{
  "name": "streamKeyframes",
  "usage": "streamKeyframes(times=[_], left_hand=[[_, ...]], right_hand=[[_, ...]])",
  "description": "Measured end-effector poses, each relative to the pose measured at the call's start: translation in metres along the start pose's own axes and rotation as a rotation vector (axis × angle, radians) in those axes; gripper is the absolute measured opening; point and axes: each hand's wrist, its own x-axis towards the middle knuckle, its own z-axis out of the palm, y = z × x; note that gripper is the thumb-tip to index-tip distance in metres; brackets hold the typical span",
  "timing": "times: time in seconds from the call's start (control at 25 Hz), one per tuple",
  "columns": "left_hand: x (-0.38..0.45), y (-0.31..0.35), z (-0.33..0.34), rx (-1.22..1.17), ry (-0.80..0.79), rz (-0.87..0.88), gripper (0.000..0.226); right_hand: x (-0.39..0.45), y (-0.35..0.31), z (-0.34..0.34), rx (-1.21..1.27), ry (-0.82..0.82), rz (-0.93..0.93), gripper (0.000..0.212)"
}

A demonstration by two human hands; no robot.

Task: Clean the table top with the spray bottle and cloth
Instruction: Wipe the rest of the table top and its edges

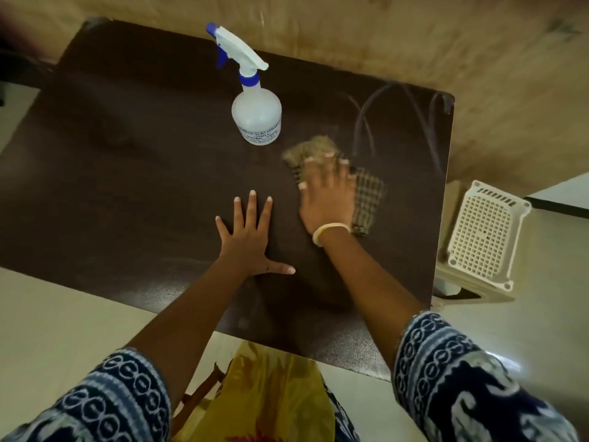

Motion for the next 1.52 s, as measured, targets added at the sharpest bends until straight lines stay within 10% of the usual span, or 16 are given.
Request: streamKeyframes(times=[0.16, 0.48, 0.68, 1.0, 1.28, 1.52], left_hand=[[0.016, 0.009, -0.011, 0.008, 0.028, -0.024, 0.146], [0.076, 0.069, -0.049, -0.039, 0.077, 0.047, 0.144], [0.105, 0.093, -0.058, -0.056, -0.001, 0.053, 0.144], [0.109, 0.092, -0.051, -0.059, -0.030, 0.033, 0.151], [0.117, 0.098, -0.069, -0.016, -0.209, -0.025, 0.155], [0.118, 0.102, -0.071, -0.003, -0.240, -0.051, 0.156]], right_hand=[[0.016, -0.009, 0.002, 0.000, -0.091, -0.369, 0.053], [0.103, 0.170, -0.046, 0.061, 0.054, 0.313, 0.055], [0.121, 0.132, -0.044, 0.094, 0.074, 0.580, 0.057], [0.167, 0.037, -0.031, -0.061, -0.151, -0.370, 0.052], [0.195, 0.198, -0.067, 0.033, 0.000, 0.222, 0.055], [0.208, 0.116, -0.053, 0.077, 0.006, 0.303, 0.057]])
